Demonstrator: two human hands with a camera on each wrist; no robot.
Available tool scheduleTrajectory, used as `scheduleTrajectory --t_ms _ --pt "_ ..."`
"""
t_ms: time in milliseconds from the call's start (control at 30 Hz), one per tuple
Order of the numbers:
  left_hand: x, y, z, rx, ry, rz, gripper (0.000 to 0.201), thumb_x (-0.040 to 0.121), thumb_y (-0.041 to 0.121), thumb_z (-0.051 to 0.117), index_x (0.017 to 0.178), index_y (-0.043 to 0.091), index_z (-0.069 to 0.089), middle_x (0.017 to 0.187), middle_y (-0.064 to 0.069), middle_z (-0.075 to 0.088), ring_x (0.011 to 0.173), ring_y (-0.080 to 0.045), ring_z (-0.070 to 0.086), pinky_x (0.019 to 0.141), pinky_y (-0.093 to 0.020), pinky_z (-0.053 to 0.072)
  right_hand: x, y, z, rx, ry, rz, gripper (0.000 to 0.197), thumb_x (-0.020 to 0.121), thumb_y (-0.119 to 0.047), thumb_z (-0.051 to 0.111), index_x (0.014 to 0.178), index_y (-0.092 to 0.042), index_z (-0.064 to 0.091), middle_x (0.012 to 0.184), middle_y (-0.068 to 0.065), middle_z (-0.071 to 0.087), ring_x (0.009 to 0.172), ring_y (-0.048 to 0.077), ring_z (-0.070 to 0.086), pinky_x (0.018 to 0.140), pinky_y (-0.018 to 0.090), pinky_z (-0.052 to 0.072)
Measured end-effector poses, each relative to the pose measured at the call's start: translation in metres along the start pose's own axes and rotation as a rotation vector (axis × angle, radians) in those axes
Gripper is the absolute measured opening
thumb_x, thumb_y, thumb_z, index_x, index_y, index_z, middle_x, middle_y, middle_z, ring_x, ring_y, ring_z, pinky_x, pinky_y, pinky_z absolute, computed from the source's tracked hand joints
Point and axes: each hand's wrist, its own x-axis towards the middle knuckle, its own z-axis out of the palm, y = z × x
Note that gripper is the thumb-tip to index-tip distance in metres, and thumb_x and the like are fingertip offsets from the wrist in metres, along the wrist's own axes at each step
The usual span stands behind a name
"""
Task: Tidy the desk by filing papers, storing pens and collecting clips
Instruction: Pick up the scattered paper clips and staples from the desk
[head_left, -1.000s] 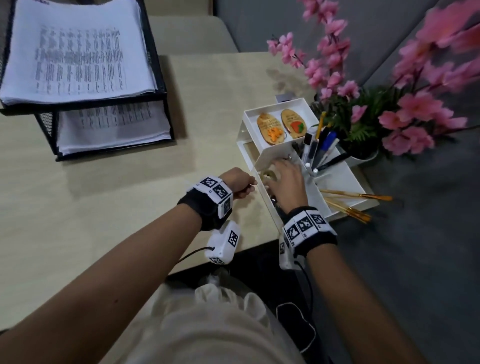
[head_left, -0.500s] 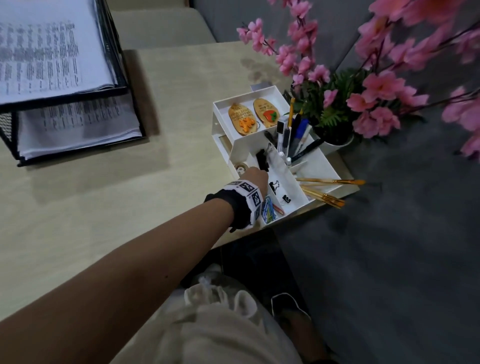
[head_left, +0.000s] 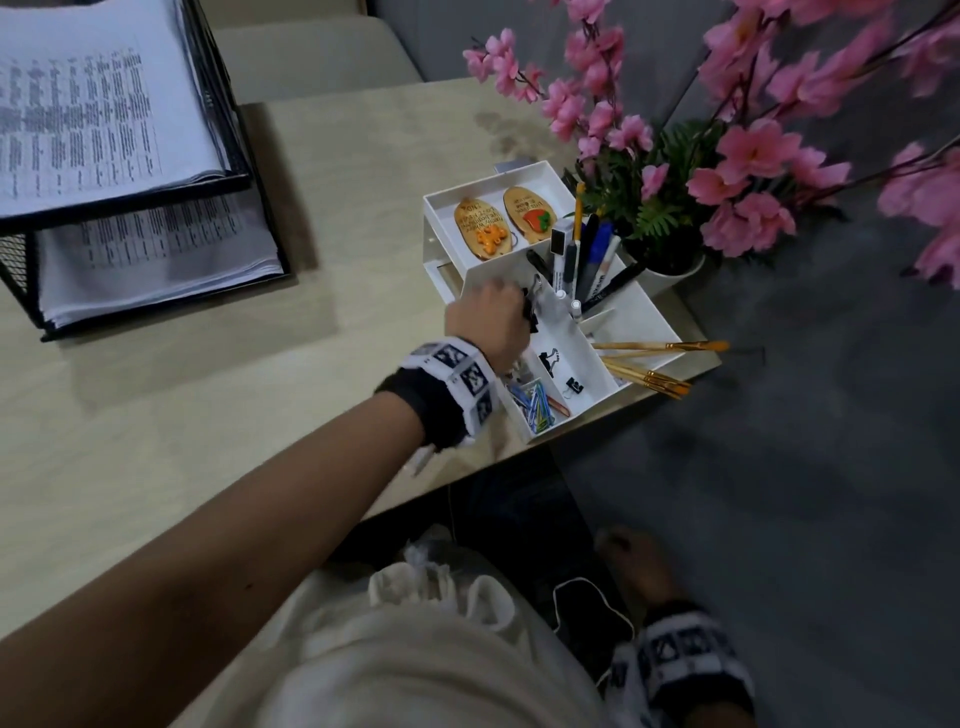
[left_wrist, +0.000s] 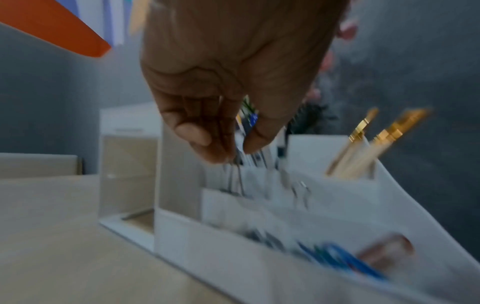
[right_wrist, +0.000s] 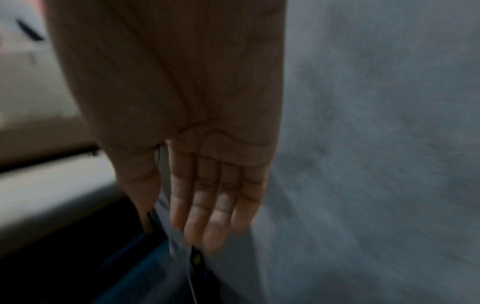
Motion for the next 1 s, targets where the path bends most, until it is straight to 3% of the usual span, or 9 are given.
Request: scheduleTrajectory --t_ms 100,167,267,433,600,667,733,833,1000 --pt "0.016 -0.014 -0.035 -0.055 0.189 0.013 0.026 0.091 0.021 0.039 0.101 0.004 0.057 0.106 -0.012 0.062 0.091 -0.028 0.058 0.070 -0.031 0.038 0.013 -0.046 -0.062 0.354 0.224 -0.062 0.008 0.089 -0.009 0.058 0.089 -0.010 0.066 0.088 0.008 0.060 0.085 0.020 0.056 0.068 0.021 0.046" --pt "0.033 -0.023 -0.051 -0.098 0.244 0.005 0.028 0.091 0.021 0.039 0.104 0.004 0.057 0.111 -0.014 0.061 0.099 -0.031 0.057 0.070 -0.032 0.037 0.014 -0.075 -0.092 0.561 0.323 -0.091 0.009 0.090 -0.015 0.059 0.098 -0.012 0.061 0.081 0.004 0.061 0.066 0.014 0.059 0.051 0.008 0.045" --pt "0.062 -0.039 -0.060 -0.084 0.175 0.005 0.035 0.090 0.017 0.041 0.120 0.002 0.050 0.126 -0.018 0.049 0.117 -0.032 0.047 0.086 -0.038 0.042 0.030 -0.101 -0.122 0.795 0.439 -0.014 0.014 0.093 -0.014 0.050 0.106 -0.009 0.053 0.085 0.005 0.060 0.044 0.001 0.060 0.039 0.009 0.045" --pt "0.083 -0.065 -0.050 -0.010 -0.033 -0.122 0.045 0.097 0.019 0.037 0.140 0.008 0.036 0.140 -0.021 0.041 0.128 -0.037 0.040 0.101 -0.043 0.036 0.041 -0.122 -0.120 0.918 0.493 0.120 0.030 0.093 -0.013 0.043 0.122 -0.008 0.050 0.082 0.002 0.057 0.062 0.014 0.057 0.046 0.018 0.054" --pt "0.069 -0.079 -0.056 -0.108 0.010 -0.200 0.031 0.095 0.010 0.041 0.120 -0.001 0.054 0.124 -0.026 0.057 0.113 -0.040 0.055 0.088 -0.042 0.045 0.036 -0.145 -0.116 0.804 0.584 0.209 0.034 0.086 -0.014 0.047 0.119 -0.008 0.055 0.124 0.017 0.058 0.101 0.036 0.061 0.093 0.049 0.051" --pt "0.057 -0.098 -0.057 -0.175 0.056 -0.267 0.023 0.092 0.019 0.048 0.087 0.000 0.060 0.111 -0.028 0.063 0.104 -0.041 0.060 0.077 -0.040 0.046 0.034 -0.155 -0.116 0.758 0.591 0.208 0.035 0.088 -0.016 0.046 0.120 -0.006 0.054 0.130 0.020 0.054 0.113 0.039 0.055 0.099 0.047 0.046" --pt "0.042 -0.123 -0.056 -0.262 0.075 -0.348 0.043 0.089 0.038 0.052 0.070 0.000 0.060 0.095 -0.029 0.068 0.092 -0.039 0.064 0.071 -0.034 0.047 0.039 -0.165 -0.115 0.663 0.584 0.178 0.036 0.092 -0.016 0.045 0.125 -0.002 0.051 0.134 0.022 0.050 0.122 0.039 0.048 0.104 0.040 0.040" --pt "0.017 -0.156 -0.053 -0.379 0.185 -0.442 0.062 0.087 0.050 0.052 0.074 -0.009 0.069 0.077 -0.028 0.070 0.079 -0.034 0.068 0.074 -0.039 0.055 0.038 -0.192 -0.107 0.579 0.560 0.119 0.036 0.093 -0.014 0.043 0.126 0.000 0.051 0.135 0.022 0.049 0.126 0.040 0.042 0.103 0.040 0.035" --pt "0.001 -0.191 -0.061 -0.448 0.360 -0.592 0.060 0.088 0.050 0.049 0.072 -0.006 0.067 0.075 -0.026 0.070 0.078 -0.033 0.068 0.072 -0.038 0.054 0.063 -0.250 -0.089 0.493 0.527 -0.029 0.039 0.092 -0.005 0.037 0.128 0.000 0.050 0.132 0.023 0.053 0.122 0.039 0.046 0.099 0.037 0.038"
